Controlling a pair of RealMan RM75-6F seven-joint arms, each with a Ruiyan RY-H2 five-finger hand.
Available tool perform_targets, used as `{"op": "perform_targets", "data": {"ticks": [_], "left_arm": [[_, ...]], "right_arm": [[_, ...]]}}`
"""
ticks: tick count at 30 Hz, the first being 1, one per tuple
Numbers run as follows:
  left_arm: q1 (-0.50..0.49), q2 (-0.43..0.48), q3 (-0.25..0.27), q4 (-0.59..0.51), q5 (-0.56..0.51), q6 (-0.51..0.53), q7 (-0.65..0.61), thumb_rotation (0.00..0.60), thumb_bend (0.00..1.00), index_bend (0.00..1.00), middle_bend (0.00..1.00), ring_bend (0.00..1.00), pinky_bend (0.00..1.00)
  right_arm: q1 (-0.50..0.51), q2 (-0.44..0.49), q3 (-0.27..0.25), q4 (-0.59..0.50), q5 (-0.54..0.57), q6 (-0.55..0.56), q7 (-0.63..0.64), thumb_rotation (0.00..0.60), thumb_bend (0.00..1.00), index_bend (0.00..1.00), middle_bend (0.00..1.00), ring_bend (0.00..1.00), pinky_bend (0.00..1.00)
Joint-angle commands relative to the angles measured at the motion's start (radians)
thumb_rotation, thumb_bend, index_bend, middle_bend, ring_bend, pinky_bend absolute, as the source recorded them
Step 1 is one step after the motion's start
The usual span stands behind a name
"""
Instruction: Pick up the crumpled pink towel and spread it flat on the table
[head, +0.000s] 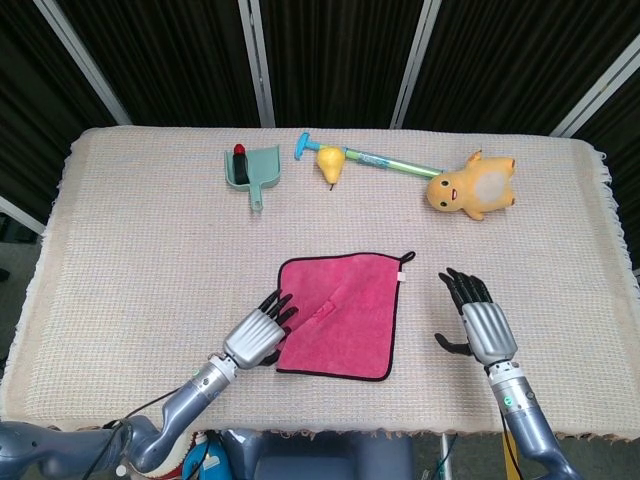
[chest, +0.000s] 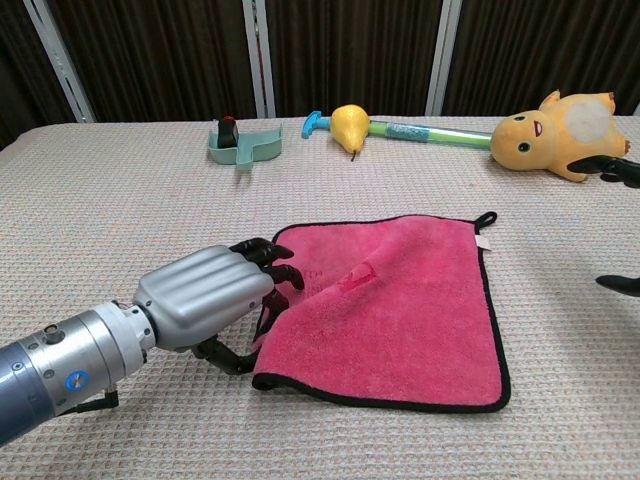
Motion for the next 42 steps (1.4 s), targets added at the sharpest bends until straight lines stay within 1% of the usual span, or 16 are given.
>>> {"op": "perform_targets", "data": {"ticks": [1,7,14,28,36,37,38,40,42], "left_arm": [[-0.004,0.029,0.004,-0.018,0.006,-0.007,0.005,0.600,0.40,0.59,0.16,0.00,0.01],[-0.013,0.105,0.001,-0.073,0.004,-0.018,0.036,0.600,0.41,0.59,0.16,0.00,0.01],[-0.015,0.159,0.007,-0.110,-0.007,-0.036,0.065,0.600,0.41,0.59,0.16,0.00,0.01],[-0.019,0.212,0.018,-0.136,-0.018,-0.058,0.089,0.600,0.42,0.59,0.16,0.00,0.01],[-0.015,0.233,0.026,-0.155,-0.024,-0.062,0.101,0.600,0.41,0.57,0.15,0.00,0.01],[-0.014,0.236,0.026,-0.158,-0.024,-0.062,0.102,0.600,0.40,0.56,0.15,0.00,0.01],[-0.014,0.239,0.027,-0.162,-0.024,-0.061,0.103,0.600,0.37,0.53,0.15,0.00,0.01],[-0.014,0.246,0.027,-0.169,-0.023,-0.059,0.103,0.600,0.28,0.45,0.13,0.00,0.01],[-0.013,0.252,0.026,-0.175,-0.023,-0.056,0.102,0.600,0.16,0.30,0.11,0.00,0.01]], "right_arm": [[-0.001,0.003,0.000,-0.007,-0.003,0.003,-0.001,0.600,0.28,0.00,0.00,0.00,0.00],[-0.002,0.003,-0.003,-0.020,-0.006,0.005,-0.011,0.600,0.28,0.00,0.00,0.00,0.00],[-0.002,-0.001,-0.005,-0.036,-0.012,0.008,-0.030,0.600,0.28,0.00,0.00,0.00,0.00],[-0.004,-0.009,-0.010,-0.044,-0.011,0.007,-0.051,0.600,0.28,0.00,0.00,0.00,0.00],[-0.005,-0.009,-0.011,-0.039,-0.009,0.006,-0.046,0.600,0.28,0.00,0.00,0.00,0.00],[-0.006,-0.009,-0.011,-0.039,-0.010,0.005,-0.045,0.600,0.28,0.00,0.00,0.00,0.00],[-0.006,-0.009,-0.011,-0.038,-0.010,0.005,-0.045,0.600,0.28,0.00,0.00,0.00,0.00],[-0.006,-0.009,-0.012,-0.037,-0.011,0.005,-0.043,0.600,0.28,0.00,0.00,0.00,0.00],[-0.007,-0.010,-0.013,-0.036,-0.012,0.005,-0.040,0.600,0.28,0.00,0.00,0.00,0.00]]}}
